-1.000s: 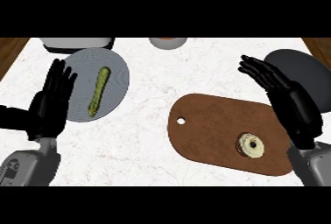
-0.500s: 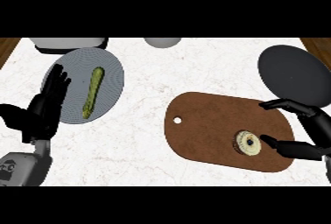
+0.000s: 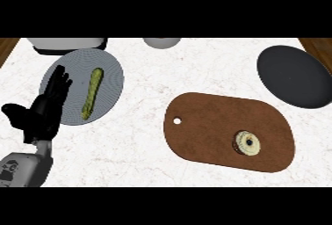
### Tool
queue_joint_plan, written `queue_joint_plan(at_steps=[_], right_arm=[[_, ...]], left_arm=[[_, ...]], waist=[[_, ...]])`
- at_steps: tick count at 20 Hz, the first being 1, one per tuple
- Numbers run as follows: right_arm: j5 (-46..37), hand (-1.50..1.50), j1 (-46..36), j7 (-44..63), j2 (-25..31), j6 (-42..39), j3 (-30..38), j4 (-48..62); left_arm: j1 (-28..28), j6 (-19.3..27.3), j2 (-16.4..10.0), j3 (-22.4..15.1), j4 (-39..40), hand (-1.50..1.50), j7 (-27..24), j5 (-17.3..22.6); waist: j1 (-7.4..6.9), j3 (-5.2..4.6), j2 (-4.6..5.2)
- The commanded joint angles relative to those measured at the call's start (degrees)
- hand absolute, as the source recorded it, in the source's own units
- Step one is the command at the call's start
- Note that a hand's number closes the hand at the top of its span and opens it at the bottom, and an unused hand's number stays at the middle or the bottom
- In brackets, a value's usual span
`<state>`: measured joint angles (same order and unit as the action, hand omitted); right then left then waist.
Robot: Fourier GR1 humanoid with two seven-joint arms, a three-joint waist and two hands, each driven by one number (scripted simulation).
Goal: Pick the cupcake from the cutting board and place it in the pan
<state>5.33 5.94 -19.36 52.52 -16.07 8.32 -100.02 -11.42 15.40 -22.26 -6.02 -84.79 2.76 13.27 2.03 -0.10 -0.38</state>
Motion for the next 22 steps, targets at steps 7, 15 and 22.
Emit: queue_joint_plan(at_steps=[7, 15, 22], right_arm=[[8.2, -1.5, -6.22, 25.53, 13.89, -11.39, 6.61, -13.85], [4.54, -1.5, -19.37, 37.71, 6.34, -8.7, -5.98, -17.03], [6.91, -1.5, -21.8, 43.33, -0.27, -12.44, -10.79, -20.58]], left_arm=[[-0.25, -1.93, 0.85, 0.69, 1.04, 0.0, -1.26, -0.98], [-0.55, -2.65, 2.62, 1.44, 0.23, 0.0, -1.07, -3.1], [-1.34, -4.08, 4.37, 2.07, 1.77, 0.0, 0.3, -3.7]], waist=[[-1.71, -0.06, 0.25], [-2.95, 0.04, 0.45], [-2.34, 0.07, 0.37]])
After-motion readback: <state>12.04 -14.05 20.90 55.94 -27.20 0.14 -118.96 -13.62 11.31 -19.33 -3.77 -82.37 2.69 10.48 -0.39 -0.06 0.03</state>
